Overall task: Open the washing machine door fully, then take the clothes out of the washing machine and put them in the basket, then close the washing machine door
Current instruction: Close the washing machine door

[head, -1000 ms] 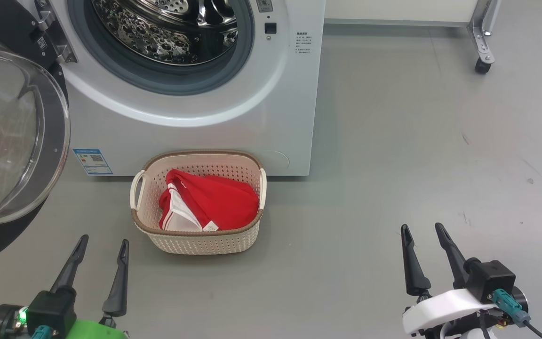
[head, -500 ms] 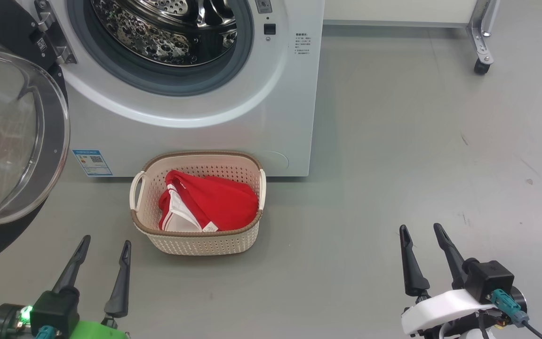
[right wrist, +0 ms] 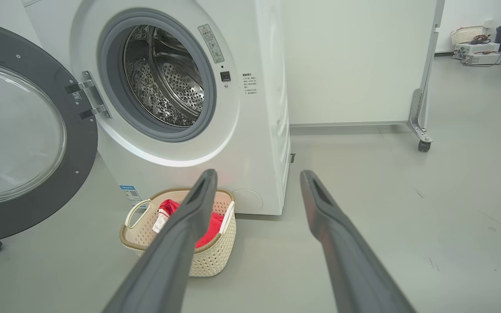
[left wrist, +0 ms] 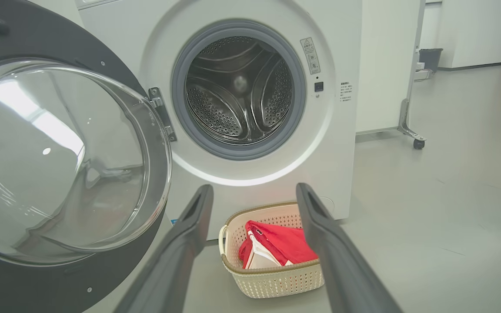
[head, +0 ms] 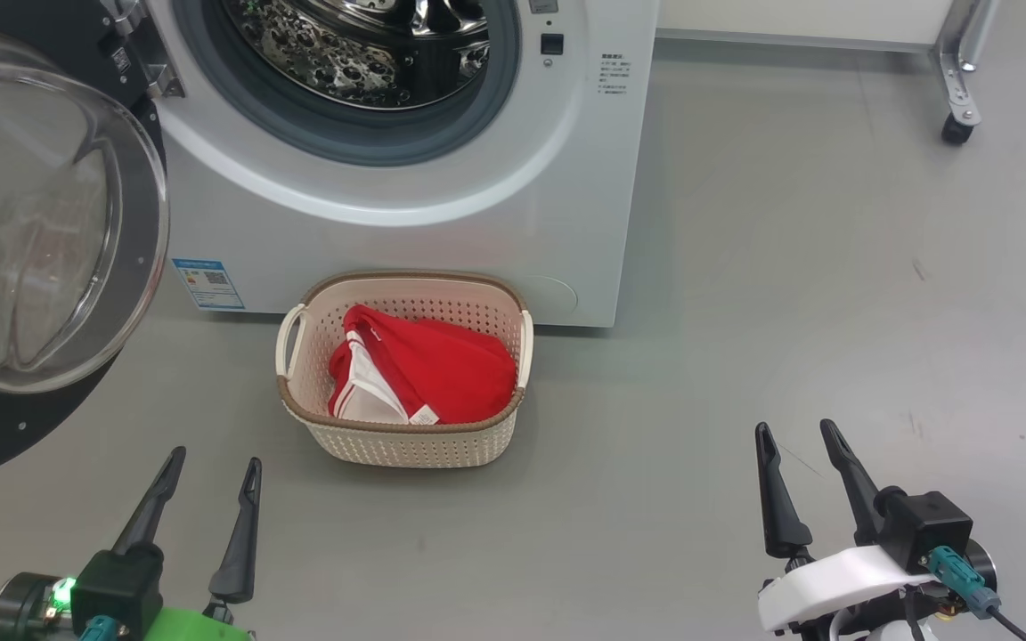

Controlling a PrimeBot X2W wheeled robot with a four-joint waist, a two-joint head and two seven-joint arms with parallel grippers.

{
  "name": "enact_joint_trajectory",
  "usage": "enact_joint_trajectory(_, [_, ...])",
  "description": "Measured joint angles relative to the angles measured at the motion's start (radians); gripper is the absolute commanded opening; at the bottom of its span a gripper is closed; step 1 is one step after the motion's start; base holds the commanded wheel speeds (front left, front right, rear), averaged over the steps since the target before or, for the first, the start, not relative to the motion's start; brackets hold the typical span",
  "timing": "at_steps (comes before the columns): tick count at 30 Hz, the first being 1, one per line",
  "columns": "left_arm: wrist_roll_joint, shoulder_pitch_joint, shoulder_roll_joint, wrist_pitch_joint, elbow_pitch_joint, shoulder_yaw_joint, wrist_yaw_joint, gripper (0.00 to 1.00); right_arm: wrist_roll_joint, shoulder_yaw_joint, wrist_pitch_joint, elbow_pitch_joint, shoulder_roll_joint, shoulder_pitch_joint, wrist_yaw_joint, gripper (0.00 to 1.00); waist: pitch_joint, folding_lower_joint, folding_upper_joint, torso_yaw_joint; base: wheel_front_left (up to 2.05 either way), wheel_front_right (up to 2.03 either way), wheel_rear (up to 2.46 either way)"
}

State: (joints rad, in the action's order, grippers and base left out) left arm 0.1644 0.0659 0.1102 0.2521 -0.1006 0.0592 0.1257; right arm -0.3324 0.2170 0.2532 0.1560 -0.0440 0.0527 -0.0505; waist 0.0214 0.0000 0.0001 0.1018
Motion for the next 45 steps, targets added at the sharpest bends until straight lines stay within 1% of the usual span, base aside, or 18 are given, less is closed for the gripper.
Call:
enact_joint_trajectory(6, [0.0, -0.001, 0.0, 0.0, -0.009, -0.003, 0.0, 1.0, 0.0, 0.008, 0.0, 0.0, 0.0, 0.0, 0.0, 1.0, 0.005, 0.0, 0.0, 0.054, 0.0, 0.0, 0.0])
enact_joint_trajectory(13, [0.0, -0.002, -0.001, 0.0, -0.02, -0.013, 0.0, 1.0, 0.0, 0.017, 0.0, 0.001, 0.0, -0.001, 0.0, 1.0, 0.004, 0.0, 0.0, 0.135, 0.0, 0.0, 0.0])
enact_joint_trajectory(14, [0.0, -0.002, -0.001, 0.0, -0.02, -0.013, 0.0, 1.0, 0.0, 0.017, 0.0, 0.001, 0.0, -0.001, 0.0, 1.0, 0.004, 0.0, 0.0, 0.135, 0.0, 0.0, 0.0])
enact_joint_trajectory(22, [-0.008, -0.002, -0.002, 0.0, -0.027, -0.027, 0.0, 1.0, -0.003, 0.04, 0.0, 0.013, 0.0, -0.002, -0.01, 1.0, -0.004, 0.0, 0.0, 0.24, 0.0, 0.0, 0.0])
enact_joint_trajectory(27, [-0.014, -0.002, -0.004, 0.0, -0.031, -0.029, 0.0, 1.0, -0.005, 0.046, 0.0, 0.016, 0.0, -0.002, -0.01, 1.0, -0.011, 0.0, 0.0, 0.308, 0.0, 0.0, 0.0])
enact_joint_trajectory(31, [-0.015, 0.0, -0.004, 0.0, -0.024, -0.062, 0.0, 1.0, -0.011, 0.079, 0.0, 0.023, 0.0, -0.011, -0.011, 1.0, -0.014, 0.0, 0.0, 0.359, 0.0, 0.0, 0.0])
enact_joint_trajectory(33, [-0.015, 0.0, -0.004, 0.0, -0.019, -0.079, 0.0, 1.0, -0.011, 0.095, 0.0, 0.029, 0.0, -0.027, -0.019, 1.0, -0.013, 0.0, 0.0, 0.38, 0.0, 0.0, 0.0])
enact_joint_trajectory(36, [-0.015, 0.001, -0.004, 0.0, -0.013, -0.096, -0.001, 1.0, -0.011, 0.113, 0.0, 0.041, 0.0, -0.047, -0.021, 1.0, -0.009, 0.0, 0.0, 0.403, 0.0, 0.0, 0.0])
enact_joint_trajectory(38, [-0.015, 0.001, -0.005, 0.0, -0.01, -0.104, -0.002, 1.0, -0.011, 0.122, 0.0, 0.051, 0.0, -0.056, -0.027, 1.0, -0.006, 0.0, 0.0, 0.413, 0.0, 0.0, 0.0])
enact_joint_trajectory(45, [-0.015, 0.006, -0.008, 0.0, 0.001, -0.118, -0.002, 1.0, -0.019, 0.132, 0.0, 0.071, -0.001, -0.073, -0.028, 1.0, -0.008, 0.0, 0.0, 0.42, 0.0, 0.0, 0.0])
